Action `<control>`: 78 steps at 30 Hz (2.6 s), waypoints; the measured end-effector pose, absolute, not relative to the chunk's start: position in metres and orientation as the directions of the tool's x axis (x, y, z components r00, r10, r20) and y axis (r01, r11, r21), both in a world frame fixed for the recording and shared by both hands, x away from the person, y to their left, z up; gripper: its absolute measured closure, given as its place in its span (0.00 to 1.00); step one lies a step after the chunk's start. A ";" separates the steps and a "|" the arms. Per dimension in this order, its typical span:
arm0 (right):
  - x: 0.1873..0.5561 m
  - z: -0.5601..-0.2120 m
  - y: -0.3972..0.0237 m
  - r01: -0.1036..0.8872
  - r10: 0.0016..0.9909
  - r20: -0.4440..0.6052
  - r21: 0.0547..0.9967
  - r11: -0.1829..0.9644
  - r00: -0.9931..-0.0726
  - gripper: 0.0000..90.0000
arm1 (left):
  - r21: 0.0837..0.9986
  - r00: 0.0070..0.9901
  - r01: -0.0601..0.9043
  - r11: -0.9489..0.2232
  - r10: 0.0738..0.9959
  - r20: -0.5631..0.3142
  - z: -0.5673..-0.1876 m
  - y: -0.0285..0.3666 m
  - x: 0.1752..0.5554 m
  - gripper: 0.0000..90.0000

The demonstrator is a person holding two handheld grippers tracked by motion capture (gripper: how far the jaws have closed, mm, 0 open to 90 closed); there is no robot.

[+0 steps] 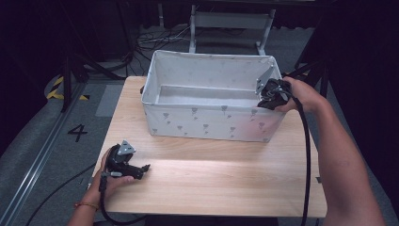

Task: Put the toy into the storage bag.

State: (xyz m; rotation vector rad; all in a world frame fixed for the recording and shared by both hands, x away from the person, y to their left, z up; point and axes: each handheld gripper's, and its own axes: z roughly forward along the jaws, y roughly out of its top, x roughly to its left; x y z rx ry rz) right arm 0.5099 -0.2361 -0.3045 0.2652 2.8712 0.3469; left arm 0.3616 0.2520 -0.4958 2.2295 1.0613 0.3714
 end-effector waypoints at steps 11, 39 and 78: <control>0.507 -0.296 -0.249 0.197 0.306 -0.233 0.395 0.897 -0.923 0.78 | 0.651 0.641 0.589 -0.479 0.767 -0.016 -0.496 0.252 0.362 0.01; 0.430 -0.280 -0.303 0.263 0.666 -0.194 0.813 0.520 -0.720 0.34 | 0.651 0.641 0.589 -0.478 0.767 -0.016 -0.496 0.252 0.362 0.01; 0.346 -0.349 -0.350 0.268 0.735 -0.304 0.792 0.549 -0.607 0.26 | 0.651 0.639 0.591 -0.476 0.769 -0.018 -0.496 0.252 0.362 0.01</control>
